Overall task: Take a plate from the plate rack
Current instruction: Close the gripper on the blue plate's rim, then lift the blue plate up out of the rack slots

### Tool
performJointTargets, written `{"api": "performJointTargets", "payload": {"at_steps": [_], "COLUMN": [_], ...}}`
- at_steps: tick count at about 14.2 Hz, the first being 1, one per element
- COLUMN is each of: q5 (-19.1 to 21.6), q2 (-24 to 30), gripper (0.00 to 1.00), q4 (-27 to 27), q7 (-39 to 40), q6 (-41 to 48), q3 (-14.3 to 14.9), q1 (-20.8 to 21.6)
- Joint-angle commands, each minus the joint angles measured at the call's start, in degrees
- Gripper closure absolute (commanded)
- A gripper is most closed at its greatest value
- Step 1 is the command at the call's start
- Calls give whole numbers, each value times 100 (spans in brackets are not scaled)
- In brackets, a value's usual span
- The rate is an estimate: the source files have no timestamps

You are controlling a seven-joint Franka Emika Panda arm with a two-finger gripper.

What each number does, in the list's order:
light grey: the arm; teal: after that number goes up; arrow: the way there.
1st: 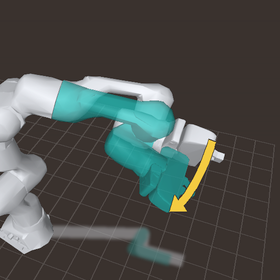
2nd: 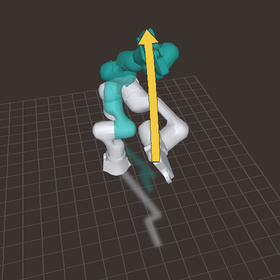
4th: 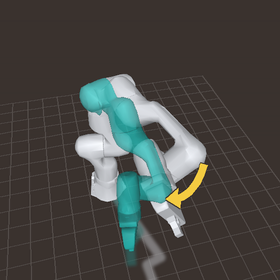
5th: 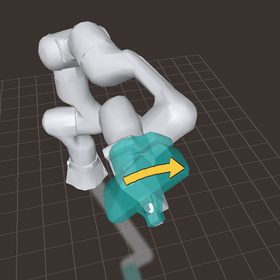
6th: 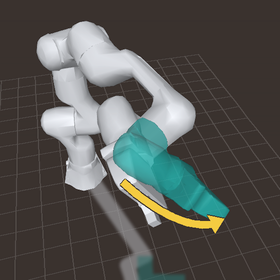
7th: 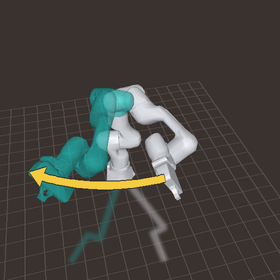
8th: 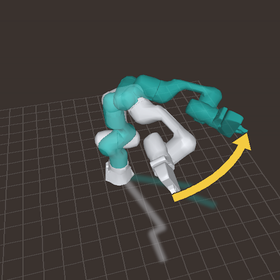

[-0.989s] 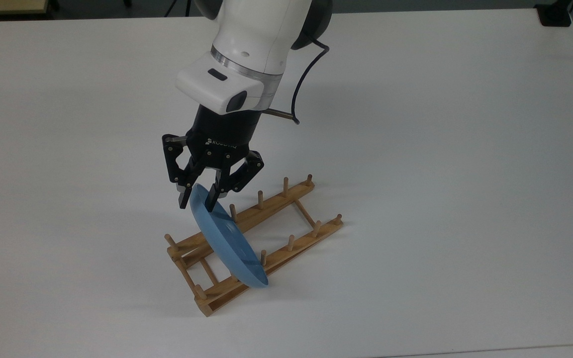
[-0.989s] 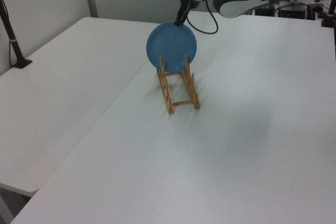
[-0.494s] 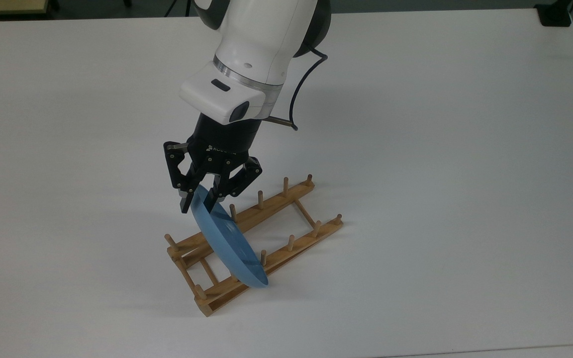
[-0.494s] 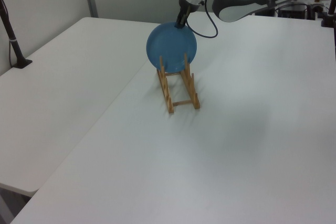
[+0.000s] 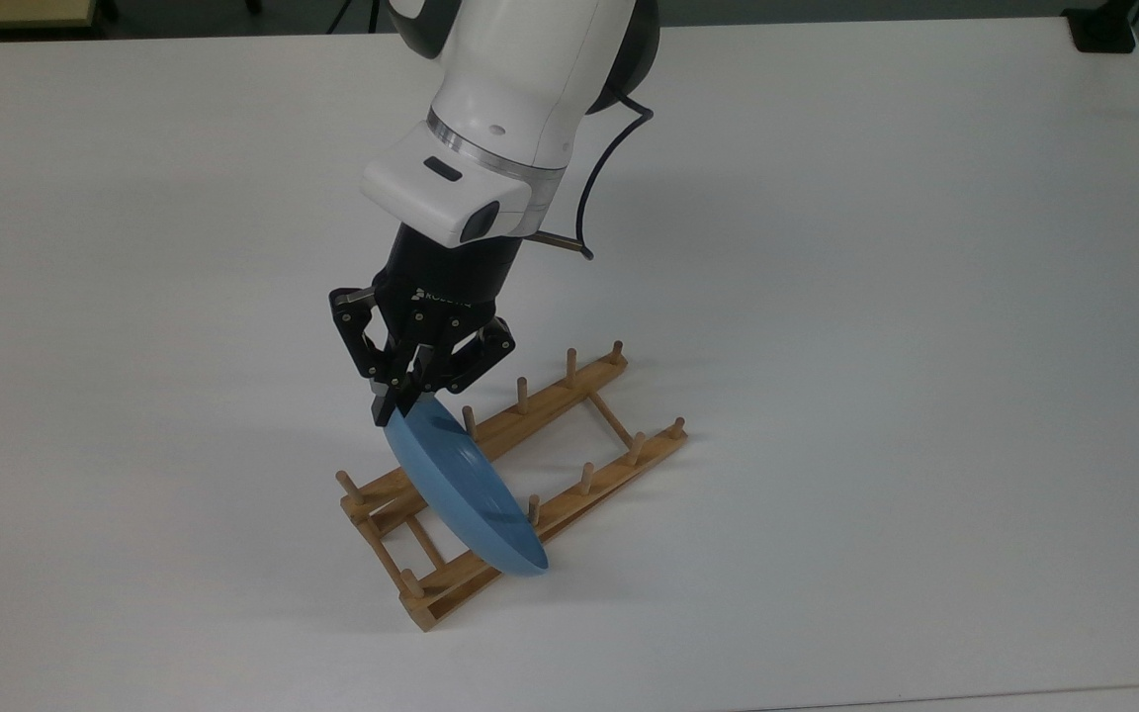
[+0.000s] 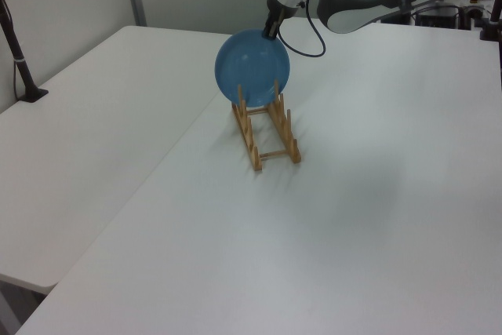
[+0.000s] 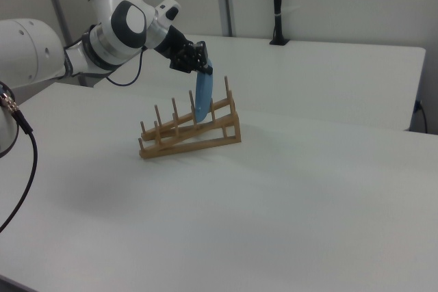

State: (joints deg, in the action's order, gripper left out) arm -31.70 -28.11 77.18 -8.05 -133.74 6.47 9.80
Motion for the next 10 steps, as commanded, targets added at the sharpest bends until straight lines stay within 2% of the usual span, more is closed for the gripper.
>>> {"api": "performJointTargets", "payload": {"at_steps": [1, 7, 10], "q5": [-116, -266, -188], "q2": [147, 507, 622], "gripper": [98, 98, 100], "q4": [-19, -45, -45], "q7": [58, -3, -879], "q6": [-109, -109, -126], "q3": [144, 144, 136], "q1": [110, 57, 14]}}
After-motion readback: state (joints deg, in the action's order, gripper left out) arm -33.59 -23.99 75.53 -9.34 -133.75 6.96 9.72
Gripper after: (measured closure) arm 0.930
